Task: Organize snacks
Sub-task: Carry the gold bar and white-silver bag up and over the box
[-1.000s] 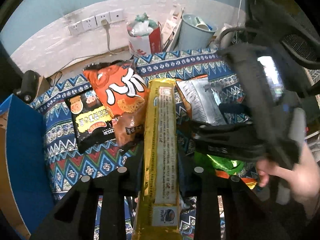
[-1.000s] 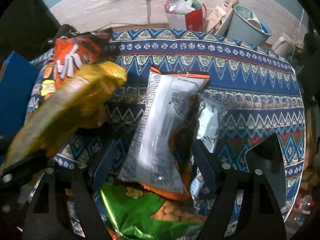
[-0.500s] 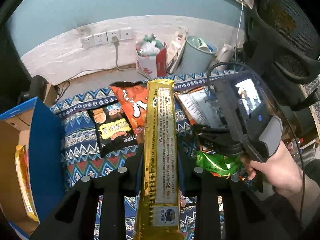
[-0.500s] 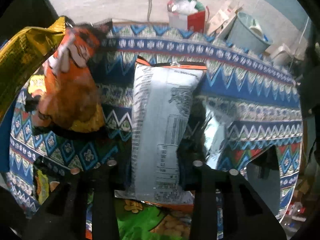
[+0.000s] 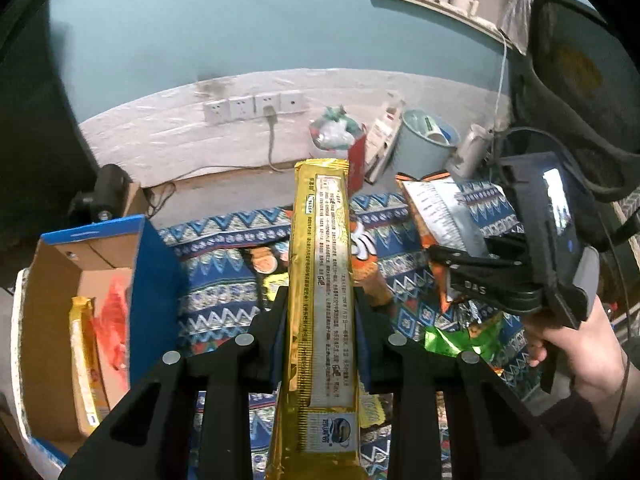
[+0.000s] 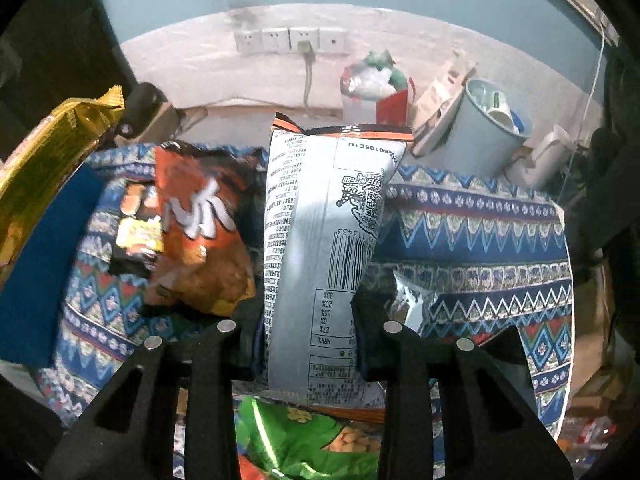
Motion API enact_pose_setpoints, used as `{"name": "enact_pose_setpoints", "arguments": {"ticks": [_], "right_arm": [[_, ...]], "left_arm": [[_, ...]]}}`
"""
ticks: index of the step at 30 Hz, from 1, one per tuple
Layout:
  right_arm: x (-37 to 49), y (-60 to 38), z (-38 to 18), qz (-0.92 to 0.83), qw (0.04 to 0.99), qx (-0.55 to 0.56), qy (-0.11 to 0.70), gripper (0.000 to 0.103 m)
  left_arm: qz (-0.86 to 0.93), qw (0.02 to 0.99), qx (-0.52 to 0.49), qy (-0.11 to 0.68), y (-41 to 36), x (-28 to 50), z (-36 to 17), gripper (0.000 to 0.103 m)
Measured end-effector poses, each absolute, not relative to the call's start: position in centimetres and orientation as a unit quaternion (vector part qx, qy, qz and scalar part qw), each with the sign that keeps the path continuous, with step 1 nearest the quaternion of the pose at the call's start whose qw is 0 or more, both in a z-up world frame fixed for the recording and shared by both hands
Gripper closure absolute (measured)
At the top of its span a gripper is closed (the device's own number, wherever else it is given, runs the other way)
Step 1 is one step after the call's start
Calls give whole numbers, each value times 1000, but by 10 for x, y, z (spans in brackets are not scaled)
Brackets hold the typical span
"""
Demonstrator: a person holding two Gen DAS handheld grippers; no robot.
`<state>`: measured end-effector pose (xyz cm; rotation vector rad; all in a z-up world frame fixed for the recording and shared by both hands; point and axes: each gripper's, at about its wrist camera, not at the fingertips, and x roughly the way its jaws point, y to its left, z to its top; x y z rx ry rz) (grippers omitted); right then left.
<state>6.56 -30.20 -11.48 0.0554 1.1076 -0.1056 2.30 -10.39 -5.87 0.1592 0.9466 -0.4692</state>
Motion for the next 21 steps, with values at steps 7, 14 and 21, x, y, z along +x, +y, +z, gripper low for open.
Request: {"name": "enact_pose_setpoints", "arguments": {"ticks": [7,14,21], "right_arm": [[67,-280,-92,-29,862,24,505,72],[71,-249,-74,-6,870,15,492,72],[80,-214,-64,23,874,5,485,72]], "left_arm": [[-201,874,64,437,-77,28,-50,74],[-176,886,48,425,-46,29,-42,74],[-150,895,25,420,-12,31,-36,74]]}}
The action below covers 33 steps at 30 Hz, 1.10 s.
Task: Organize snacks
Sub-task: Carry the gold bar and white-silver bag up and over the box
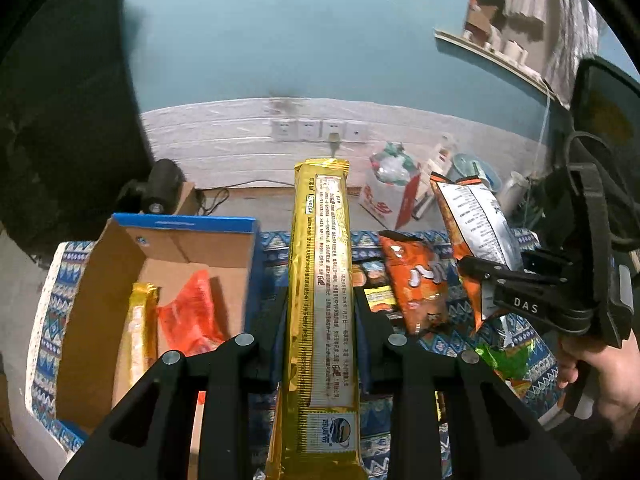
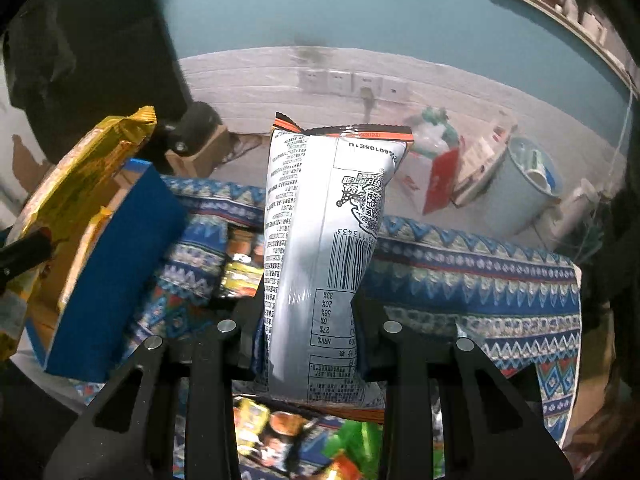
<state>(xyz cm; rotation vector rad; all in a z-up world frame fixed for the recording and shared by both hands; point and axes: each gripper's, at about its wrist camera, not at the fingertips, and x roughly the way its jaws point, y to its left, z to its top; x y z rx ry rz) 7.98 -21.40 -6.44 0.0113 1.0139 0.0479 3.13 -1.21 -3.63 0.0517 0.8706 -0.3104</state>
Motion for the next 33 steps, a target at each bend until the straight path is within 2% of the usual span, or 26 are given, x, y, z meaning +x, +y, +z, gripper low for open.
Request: {"name": "enact_pose_setpoints", "arguments": {"ticks": [16,33], "right_arm": [[111,-119,-62,83,870,-14,487,72],[135,-19,-68,153,853,-42,497,72]], "left_arm": [[-80,903,-29,422,81,39,-40,74],[-14,889,-65,453,156,46,-67,74]]}}
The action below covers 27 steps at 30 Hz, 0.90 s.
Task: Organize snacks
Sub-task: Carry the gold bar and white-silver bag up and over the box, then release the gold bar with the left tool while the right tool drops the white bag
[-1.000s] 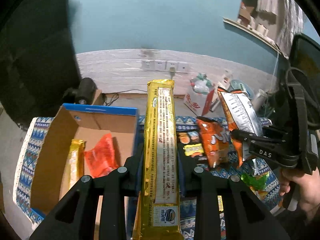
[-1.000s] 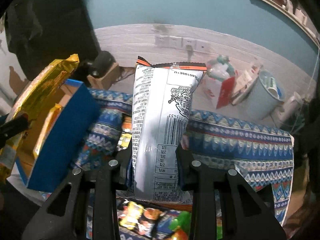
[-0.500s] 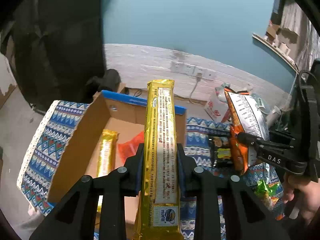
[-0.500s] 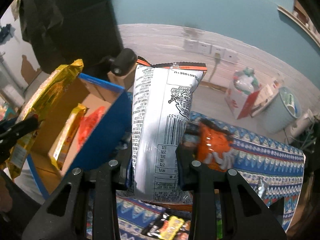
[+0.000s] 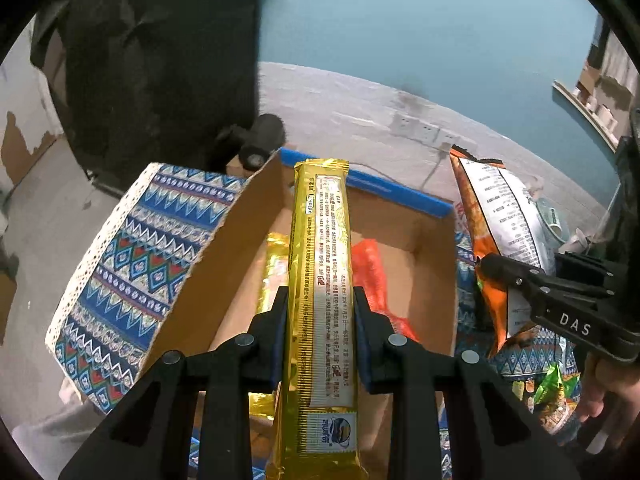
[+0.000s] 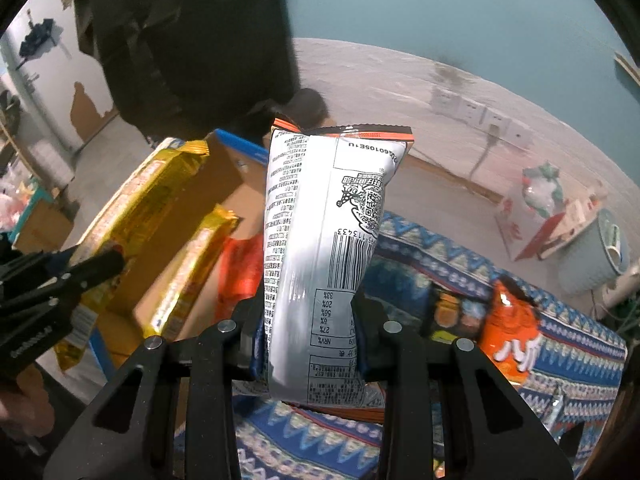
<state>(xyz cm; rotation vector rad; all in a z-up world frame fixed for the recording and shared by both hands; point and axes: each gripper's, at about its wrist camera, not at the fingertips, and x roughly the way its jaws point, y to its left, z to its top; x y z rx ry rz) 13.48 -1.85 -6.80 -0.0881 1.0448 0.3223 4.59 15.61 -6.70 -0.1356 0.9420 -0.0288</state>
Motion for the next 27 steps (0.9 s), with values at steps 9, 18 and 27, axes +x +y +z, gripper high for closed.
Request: {"name": "enact_pose_setpoints", "arguments": {"ticks": [9,18,27], "right_arm": [[142,26,-76,180,843,-56,504,72],[146,45,-91,195,831,-53,518,72],[149,47,-99,205,823,-42,528,71]], "left_arm": [[6,877,-71,475,172,47,-82,74],[16,866,-59,496,176,51,-94,74],[29,867,-67,492,185,48,-85,59]]}}
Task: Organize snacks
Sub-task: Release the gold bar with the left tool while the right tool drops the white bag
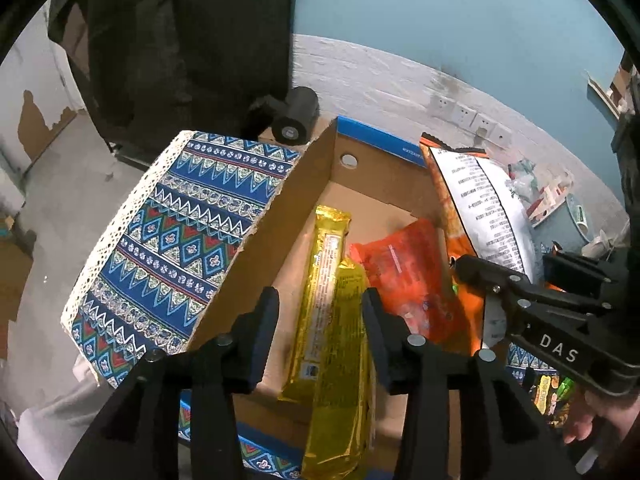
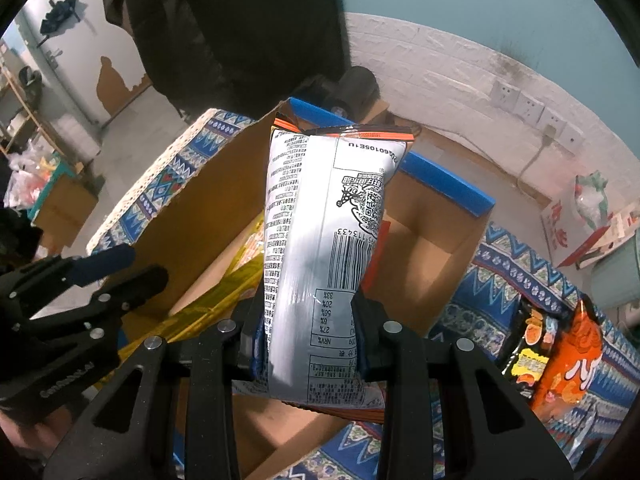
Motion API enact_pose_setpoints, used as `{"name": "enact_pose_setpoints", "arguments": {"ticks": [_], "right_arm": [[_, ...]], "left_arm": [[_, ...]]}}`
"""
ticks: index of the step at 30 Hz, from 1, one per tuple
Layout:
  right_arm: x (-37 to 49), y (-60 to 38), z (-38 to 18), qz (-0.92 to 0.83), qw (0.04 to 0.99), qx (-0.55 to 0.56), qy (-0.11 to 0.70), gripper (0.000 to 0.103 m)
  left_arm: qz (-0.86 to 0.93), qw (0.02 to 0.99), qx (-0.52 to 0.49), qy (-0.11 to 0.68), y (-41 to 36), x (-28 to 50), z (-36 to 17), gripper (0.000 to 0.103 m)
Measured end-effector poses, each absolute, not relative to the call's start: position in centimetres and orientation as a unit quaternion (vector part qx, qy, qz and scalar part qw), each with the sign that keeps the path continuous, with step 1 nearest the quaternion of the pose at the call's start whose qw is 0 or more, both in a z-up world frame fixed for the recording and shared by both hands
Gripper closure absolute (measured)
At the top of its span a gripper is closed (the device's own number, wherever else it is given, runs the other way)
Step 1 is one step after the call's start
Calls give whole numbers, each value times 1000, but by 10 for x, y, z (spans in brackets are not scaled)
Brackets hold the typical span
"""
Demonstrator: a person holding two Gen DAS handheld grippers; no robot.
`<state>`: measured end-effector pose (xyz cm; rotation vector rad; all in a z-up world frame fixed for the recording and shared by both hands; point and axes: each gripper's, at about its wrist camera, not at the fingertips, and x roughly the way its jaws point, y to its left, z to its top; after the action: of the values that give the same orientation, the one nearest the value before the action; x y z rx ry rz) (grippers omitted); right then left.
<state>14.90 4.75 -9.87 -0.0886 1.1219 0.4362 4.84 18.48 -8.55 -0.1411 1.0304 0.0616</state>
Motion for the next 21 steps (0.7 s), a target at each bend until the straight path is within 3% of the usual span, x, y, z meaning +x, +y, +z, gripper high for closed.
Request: {"name": "enact_pose_setpoints", "arguments": {"ticks": [5,18,21], "right_arm": [[147,44,-97,208,824,-33,526,69],[135,19,-79,196,834,-21,515,43],[128,6,-78,185,835,-26,517,41]], "left_arm": [[29,867,-74,491,186,47,-83,53],[4,872,-64,486,160,42,-75,47],[-8,870,-65,489,151,40,-73,46]]}}
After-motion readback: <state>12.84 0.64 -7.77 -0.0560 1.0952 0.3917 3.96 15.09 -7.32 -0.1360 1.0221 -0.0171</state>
